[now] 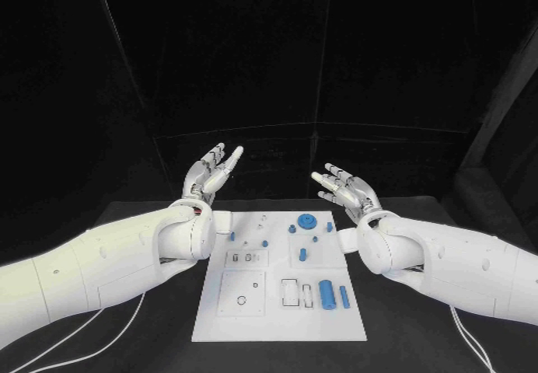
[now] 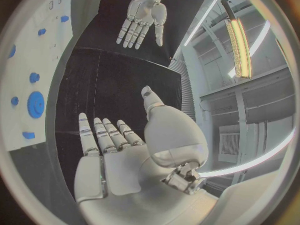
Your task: Assemble the parts on the task board
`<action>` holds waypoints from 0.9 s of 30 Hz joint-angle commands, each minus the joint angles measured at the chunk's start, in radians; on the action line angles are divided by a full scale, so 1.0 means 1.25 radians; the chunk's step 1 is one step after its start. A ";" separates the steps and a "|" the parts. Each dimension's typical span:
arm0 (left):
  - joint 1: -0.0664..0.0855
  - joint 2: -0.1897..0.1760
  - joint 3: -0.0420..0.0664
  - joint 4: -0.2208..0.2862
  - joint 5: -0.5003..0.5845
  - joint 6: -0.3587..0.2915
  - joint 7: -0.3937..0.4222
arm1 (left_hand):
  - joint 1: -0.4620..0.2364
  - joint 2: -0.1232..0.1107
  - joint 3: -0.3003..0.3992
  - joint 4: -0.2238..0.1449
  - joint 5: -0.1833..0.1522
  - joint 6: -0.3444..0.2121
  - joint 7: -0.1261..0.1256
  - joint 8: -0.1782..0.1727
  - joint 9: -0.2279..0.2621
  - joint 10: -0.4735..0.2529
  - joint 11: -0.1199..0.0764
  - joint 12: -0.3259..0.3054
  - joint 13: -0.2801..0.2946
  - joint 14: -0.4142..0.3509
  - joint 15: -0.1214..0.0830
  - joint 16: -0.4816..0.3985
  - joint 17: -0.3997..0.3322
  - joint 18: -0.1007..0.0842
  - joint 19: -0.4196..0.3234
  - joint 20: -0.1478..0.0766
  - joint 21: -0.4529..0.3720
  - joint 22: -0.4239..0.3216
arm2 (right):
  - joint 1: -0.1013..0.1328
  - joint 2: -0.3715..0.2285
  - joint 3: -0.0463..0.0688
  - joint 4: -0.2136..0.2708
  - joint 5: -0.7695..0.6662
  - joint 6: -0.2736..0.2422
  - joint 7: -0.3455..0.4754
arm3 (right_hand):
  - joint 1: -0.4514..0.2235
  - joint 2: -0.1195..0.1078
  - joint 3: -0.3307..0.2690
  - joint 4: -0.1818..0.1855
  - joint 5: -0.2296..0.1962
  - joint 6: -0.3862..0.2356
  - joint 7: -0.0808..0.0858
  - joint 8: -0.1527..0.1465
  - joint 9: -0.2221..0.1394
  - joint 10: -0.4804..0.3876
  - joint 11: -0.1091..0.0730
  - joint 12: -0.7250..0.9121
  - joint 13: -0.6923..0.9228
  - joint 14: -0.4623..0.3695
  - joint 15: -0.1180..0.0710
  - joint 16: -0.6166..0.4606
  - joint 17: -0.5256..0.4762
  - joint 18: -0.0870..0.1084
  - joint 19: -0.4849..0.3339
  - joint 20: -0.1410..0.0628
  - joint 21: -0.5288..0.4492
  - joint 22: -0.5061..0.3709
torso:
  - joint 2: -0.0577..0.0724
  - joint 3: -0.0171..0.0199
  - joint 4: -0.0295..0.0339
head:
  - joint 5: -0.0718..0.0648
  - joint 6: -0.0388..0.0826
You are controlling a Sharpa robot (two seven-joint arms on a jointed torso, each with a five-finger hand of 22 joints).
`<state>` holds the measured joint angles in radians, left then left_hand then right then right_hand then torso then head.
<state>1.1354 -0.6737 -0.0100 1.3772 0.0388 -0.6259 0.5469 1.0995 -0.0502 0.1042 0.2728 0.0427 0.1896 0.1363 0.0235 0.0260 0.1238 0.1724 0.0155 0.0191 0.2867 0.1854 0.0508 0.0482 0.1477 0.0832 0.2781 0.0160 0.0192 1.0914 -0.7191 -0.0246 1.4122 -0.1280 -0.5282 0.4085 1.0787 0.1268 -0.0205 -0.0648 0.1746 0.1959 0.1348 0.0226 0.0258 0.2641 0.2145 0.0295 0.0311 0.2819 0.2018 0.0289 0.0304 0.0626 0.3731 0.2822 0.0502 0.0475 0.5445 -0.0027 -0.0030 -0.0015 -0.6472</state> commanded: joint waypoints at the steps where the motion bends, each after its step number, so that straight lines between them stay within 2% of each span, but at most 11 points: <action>1: 0.001 0.001 0.000 -0.001 0.005 0.046 0.033 | 0.033 0.010 0.003 0.008 0.005 0.043 0.086 0.011 0.006 0.038 0.034 0.011 0.006 0.052 0.022 0.025 0.010 0.006 0.023 0.013 0.013 0.007 | 0.007 0.007 -0.002 -0.019 -0.088 0.141 -0.054 | 0.127 0.008 0.012 -0.086 -0.007 0.150 0.115 0.028 0.017 0.218 0.027 0.037 0.020 0.219 0.020 0.037 0.020 0.051 0.235 0.002 0.069 0.034 | 0.000 0.0000 -0.0001 | 0.000 0.000; 2: 0.001 0.001 0.000 -0.001 0.005 0.046 0.033 | 0.036 0.014 0.004 0.005 0.005 0.057 0.091 0.014 0.008 0.055 0.040 0.014 0.008 0.066 0.025 0.031 0.013 0.003 0.037 0.015 0.018 0.010 | 0.008 0.009 -0.002 -0.023 -0.093 0.151 -0.058 | 0.139 0.009 0.014 -0.096 -0.007 0.228 0.116 0.047 0.026 0.341 0.024 0.066 0.032 0.334 0.012 0.063 0.031 0.068 0.282 0.002 0.095 0.044 | 0.000 0.0000 -0.0001 | 0.000 0.000; 3: 0.001 0.001 0.000 -0.001 0.005 0.046 0.033 | 0.040 0.017 0.005 0.002 0.005 0.075 0.097 0.018 0.010 0.074 0.046 0.019 0.011 0.088 0.030 0.040 0.016 -0.001 0.055 0.015 0.025 0.014 | 0.009 0.010 -0.003 -0.027 -0.098 0.159 -0.061 | 0.148 0.010 0.015 -0.104 -0.006 0.276 0.113 0.058 0.031 0.411 0.018 0.083 0.036 0.396 0.004 0.076 0.034 0.077 0.308 0.003 0.109 0.048 | 0.000 0.0000 -0.0001 | 0.000 0.000; 6: 0.001 0.001 0.000 -0.001 0.005 0.046 0.033 | 0.047 0.024 0.002 -0.006 0.004 0.128 0.111 0.028 0.016 0.144 0.065 0.032 0.017 0.169 0.045 0.069 0.027 -0.019 0.119 0.014 0.051 0.027 | 0.010 0.013 -0.004 -0.033 -0.106 0.172 -0.066 | 0.174 0.008 0.019 -0.130 0.001 0.384 0.100 0.079 0.039 0.470 0.002 0.097 0.032 0.474 -0.015 0.088 0.031 0.094 0.356 0.002 0.129 0.050 | 0.000 0.0000 -0.0001 | 0.000 0.000; 7: 0.001 0.001 0.000 -0.001 0.005 0.046 0.033 | 0.048 0.025 0.001 -0.007 0.004 0.136 0.111 0.030 0.016 0.154 0.067 0.033 0.017 0.180 0.047 0.071 0.028 -0.021 0.131 0.014 0.055 0.030 | 0.010 0.013 -0.004 -0.033 -0.106 0.173 -0.067 | 0.177 0.008 0.020 -0.134 0.001 0.397 0.098 0.081 0.039 0.477 0.000 0.097 0.031 0.483 -0.017 0.089 0.031 0.096 0.362 0.001 0.131 0.050 | 0.000 0.0000 -0.0001 | 0.000 0.000; 8: 0.000 -0.013 -0.004 -0.014 0.006 0.078 0.039 | 0.050 0.027 0.000 -0.010 0.004 0.156 0.112 0.034 0.018 0.177 0.071 0.036 0.019 0.205 0.050 0.079 0.031 -0.024 0.158 0.013 0.065 0.035 | 0.011 -0.001 -0.004 -0.065 -0.267 0.128 -0.063 | 0.182 0.008 0.020 -0.140 0.001 0.422 0.095 0.084 0.039 0.490 -0.004 0.098 0.029 0.501 -0.021 0.091 0.030 0.097 0.374 -0.002 0.136 0.050 | 0.003 -0.0005 0.0028 | -0.006 -0.001; 12: 0.000 -0.028 -0.006 0.000 0.006 0.085 0.038 | 0.056 0.036 -0.006 -0.020 0.004 0.251 0.108 0.054 0.027 0.270 0.078 0.051 0.025 0.304 0.047 0.104 0.040 -0.024 0.260 0.012 0.103 0.052 | 0.017 -0.004 -0.004 -0.067 -0.336 0.130 -0.063 | 0.196 0.014 0.026 -0.163 0.002 0.507 0.088 0.089 0.038 0.530 -0.016 0.094 0.025 0.563 -0.038 0.095 0.027 0.098 0.418 -0.019 0.153 0.050 | 0.011 -0.0003 0.0044 | -0.006 0.000; 17: 0.000 -0.058 -0.006 0.031 0.006 0.097 0.033 | 0.082 0.045 -0.009 -0.050 0.005 0.377 0.105 0.077 0.036 0.420 0.058 0.074 0.033 0.387 0.022 0.122 0.043 -0.001 0.439 0.008 0.163 0.076 | 0.041 -0.007 -0.004 -0.067 -0.434 0.117 -0.092 | 0.195 0.015 0.026 -0.177 0.001 0.557 0.079 0.085 0.034 0.579 -0.030 0.089 0.025 0.632 -0.060 0.102 0.028 0.098 0.474 -0.043 0.178 0.053 | 0.025 -0.0013 0.0054 | -0.004 0.002; 19: 0.000 -0.070 -0.006 0.045 0.006 0.105 0.033 | 0.094 0.049 -0.009 -0.063 0.005 0.449 0.102 0.091 0.042 0.531 0.044 0.101 0.042 0.440 0.006 0.139 0.048 0.016 0.486 0.006 0.181 0.081 | 0.050 -0.006 -0.003 -0.069 -0.480 0.115 -0.110 | 0.197 0.013 0.027 -0.179 0.002 0.574 0.072 0.083 0.033 0.600 -0.037 0.086 0.024 0.659 -0.070 0.103 0.028 0.098 0.495 -0.053 0.188 0.055 | 0.030 -0.0024 0.0053 | -0.008 0.003; 21: 0.000 -0.083 -0.007 0.062 0.006 0.115 0.038 | 0.117 0.055 0.000 -0.087 0.005 0.521 0.095 0.106 0.046 0.575 0.033 0.114 0.042 0.485 -0.008 0.150 0.050 0.027 0.527 0.006 0.192 0.082 | 0.060 -0.005 -0.003 -0.073 -0.527 0.123 -0.128 | 0.207 0.011 0.034 -0.181 0.012 0.592 0.067 0.082 0.033 0.621 -0.044 0.082 0.024 0.686 -0.080 0.104 0.029 0.098 0.516 -0.065 0.200 0.058 | 0.038 -0.0047 0.0065 | -0.011 0.006; 27: 0.000 -0.124 -0.007 0.113 0.005 0.144 0.049 | 0.145 0.058 0.029 -0.128 0.004 0.586 0.074 0.111 0.041 0.665 0.007 0.131 0.040 0.582 -0.036 0.163 0.054 0.031 0.613 -0.017 0.208 0.080 | 0.088 0.002 -0.003 -0.085 -0.658 0.152 -0.177 | 0.229 -0.003 0.059 -0.180 -0.008 0.648 0.044 0.081 0.033 0.698 -0.072 0.075 0.023 0.783 -0.115 0.119 0.035 0.096 0.585 -0.106 0.256 0.081 | 0.063 -0.0095 0.0123 | -0.015 0.013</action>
<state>1.1343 -0.8245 -0.0186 1.5072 0.0469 -0.5005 0.5776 1.2715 0.0205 0.1408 0.1183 0.0470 0.9174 0.2282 0.1628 0.0790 0.9470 0.1832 0.1761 0.0693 1.0068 0.1431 0.2520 0.1154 0.1786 0.8422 0.2595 0.2733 0.1209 1.1957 -0.7204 -0.0294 1.3085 -0.7877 -0.3703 0.2465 1.3331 0.1359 0.0290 -0.2839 0.1780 0.9190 0.2166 0.1189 0.0666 1.0306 0.1581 0.1341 0.0610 1.1281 0.1013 0.1565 0.0679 0.1638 1.0088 0.1983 0.3025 0.1239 0.6008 -0.0103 0.0075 -0.0171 -0.6346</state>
